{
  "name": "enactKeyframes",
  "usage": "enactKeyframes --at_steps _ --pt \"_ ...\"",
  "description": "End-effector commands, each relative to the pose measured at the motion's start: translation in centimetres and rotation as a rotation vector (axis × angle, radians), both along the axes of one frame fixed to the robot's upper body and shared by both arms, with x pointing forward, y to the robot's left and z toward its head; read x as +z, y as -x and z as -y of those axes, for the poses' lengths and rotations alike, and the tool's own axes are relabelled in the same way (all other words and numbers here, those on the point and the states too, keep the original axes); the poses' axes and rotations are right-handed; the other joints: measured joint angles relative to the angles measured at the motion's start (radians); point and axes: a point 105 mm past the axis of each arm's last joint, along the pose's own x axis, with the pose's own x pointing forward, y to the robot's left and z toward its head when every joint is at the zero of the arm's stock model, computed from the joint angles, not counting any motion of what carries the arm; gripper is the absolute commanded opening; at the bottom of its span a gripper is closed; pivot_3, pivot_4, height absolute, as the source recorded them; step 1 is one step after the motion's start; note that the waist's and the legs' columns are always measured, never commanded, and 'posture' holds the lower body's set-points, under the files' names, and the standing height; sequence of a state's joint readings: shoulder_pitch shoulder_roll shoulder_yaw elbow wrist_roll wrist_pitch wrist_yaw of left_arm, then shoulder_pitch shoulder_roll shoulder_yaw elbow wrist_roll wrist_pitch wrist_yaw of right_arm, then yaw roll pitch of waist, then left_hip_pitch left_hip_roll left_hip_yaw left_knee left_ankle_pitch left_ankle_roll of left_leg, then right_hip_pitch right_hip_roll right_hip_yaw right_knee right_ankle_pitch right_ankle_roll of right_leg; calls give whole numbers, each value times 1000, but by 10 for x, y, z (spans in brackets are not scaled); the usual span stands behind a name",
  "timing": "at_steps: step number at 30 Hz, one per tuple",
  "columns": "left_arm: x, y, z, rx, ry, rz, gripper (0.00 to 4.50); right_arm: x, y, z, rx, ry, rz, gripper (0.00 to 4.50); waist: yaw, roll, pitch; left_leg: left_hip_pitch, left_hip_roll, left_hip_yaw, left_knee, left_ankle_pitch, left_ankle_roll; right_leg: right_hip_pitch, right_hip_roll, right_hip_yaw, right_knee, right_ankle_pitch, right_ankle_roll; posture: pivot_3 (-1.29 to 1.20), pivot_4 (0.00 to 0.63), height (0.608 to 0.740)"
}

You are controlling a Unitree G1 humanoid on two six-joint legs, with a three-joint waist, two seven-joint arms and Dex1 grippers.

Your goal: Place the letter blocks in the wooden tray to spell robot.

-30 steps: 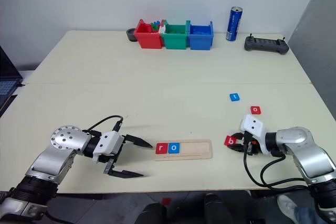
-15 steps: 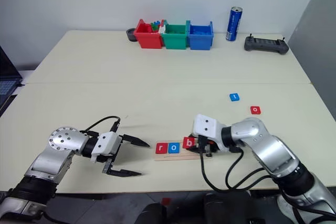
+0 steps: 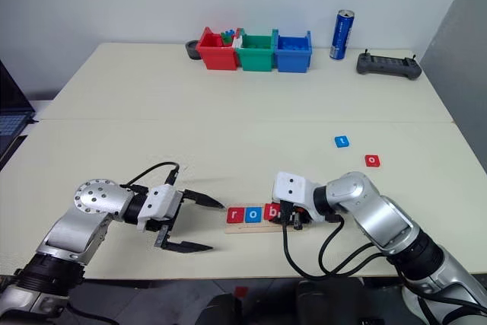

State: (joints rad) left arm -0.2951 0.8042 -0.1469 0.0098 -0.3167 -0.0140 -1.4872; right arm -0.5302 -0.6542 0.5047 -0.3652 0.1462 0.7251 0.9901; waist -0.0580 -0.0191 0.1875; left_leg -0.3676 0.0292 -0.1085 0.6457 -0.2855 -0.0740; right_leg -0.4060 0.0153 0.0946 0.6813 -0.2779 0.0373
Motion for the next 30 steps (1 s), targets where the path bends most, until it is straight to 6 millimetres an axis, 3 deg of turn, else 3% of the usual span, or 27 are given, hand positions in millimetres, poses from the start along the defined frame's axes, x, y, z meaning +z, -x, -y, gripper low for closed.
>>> enactKeyframes --at_steps 1,13,22,30 --pt "21 -3 5 -7 30 47 4500 7 -2 -5 31 -7 38 1458 0 0 0 0 0 0 0 0 0 0 0 0 0 0 0 0 150 740" --pt "31 -3 13 5 31 50 4500 5 -4 -9 40 -7 40 1458 0 0 0 0 0 0 0 0 0 0 0 0 0 0 0 0 150 740" --pt "31 -4 13 7 26 48 4500 15 -7 -14 38 -37 61 4469 0 0 0 0 0 0 0 0 0 0 0 0 0 0 0 0 150 740" --pt "29 -3 8 17 18 48 4500 33 6 -3 42 -57 57 4469 0 0 0 0 0 0 0 0 0 0 0 0 0 0 0 0 150 740"
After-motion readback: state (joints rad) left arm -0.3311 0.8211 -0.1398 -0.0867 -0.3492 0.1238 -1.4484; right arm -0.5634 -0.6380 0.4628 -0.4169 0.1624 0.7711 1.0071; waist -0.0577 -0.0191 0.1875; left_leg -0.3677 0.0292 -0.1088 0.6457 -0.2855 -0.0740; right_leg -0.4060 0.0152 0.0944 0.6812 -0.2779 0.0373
